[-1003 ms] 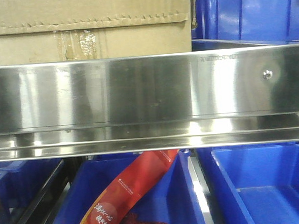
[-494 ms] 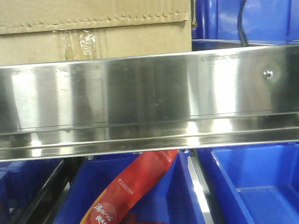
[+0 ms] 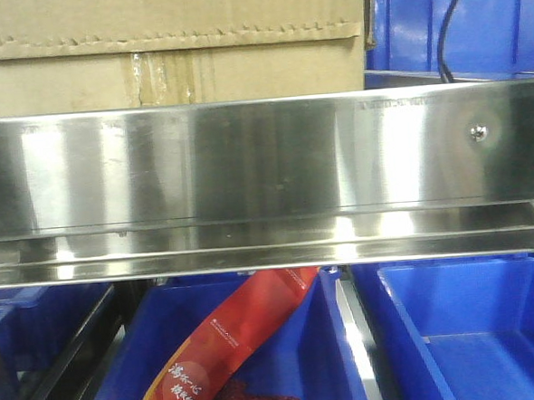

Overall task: Grab carton from right shelf to conveyor
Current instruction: 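Clamp the box walls with both grippers and lift it off the shelf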

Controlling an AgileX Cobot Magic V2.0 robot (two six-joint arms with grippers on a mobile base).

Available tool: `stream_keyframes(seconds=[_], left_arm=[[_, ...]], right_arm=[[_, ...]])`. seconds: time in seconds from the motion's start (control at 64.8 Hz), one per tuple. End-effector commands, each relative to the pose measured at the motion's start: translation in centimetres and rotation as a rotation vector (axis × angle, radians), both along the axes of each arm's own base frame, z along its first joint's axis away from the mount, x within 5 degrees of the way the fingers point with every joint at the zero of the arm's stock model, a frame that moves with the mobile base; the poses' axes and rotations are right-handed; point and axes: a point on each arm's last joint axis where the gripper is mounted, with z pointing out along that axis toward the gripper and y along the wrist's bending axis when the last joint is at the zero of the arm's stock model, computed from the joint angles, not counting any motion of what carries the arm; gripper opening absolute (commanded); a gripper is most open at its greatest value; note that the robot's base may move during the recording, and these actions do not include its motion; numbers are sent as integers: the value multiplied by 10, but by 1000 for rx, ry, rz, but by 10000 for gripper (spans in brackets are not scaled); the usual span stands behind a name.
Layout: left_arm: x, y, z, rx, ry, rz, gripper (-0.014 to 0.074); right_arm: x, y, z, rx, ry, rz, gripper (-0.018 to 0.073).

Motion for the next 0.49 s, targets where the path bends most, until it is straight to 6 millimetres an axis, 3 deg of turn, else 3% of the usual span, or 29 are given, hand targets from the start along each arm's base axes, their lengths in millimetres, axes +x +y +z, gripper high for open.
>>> stream_keyframes(seconds=[0.0, 0.278, 0.478], left_arm=[[-17, 5, 23, -10, -71, 11, -6], [-85, 10, 85, -62, -253, -5, -6], [-129, 7, 93, -105, -270, -31, -6]], right_arm=[[-17, -9, 26, 15, -75, 5, -69], [-74, -34, 78, 36, -172, 23, -69], [-116, -42, 86, -1, -207, 49, -69]])
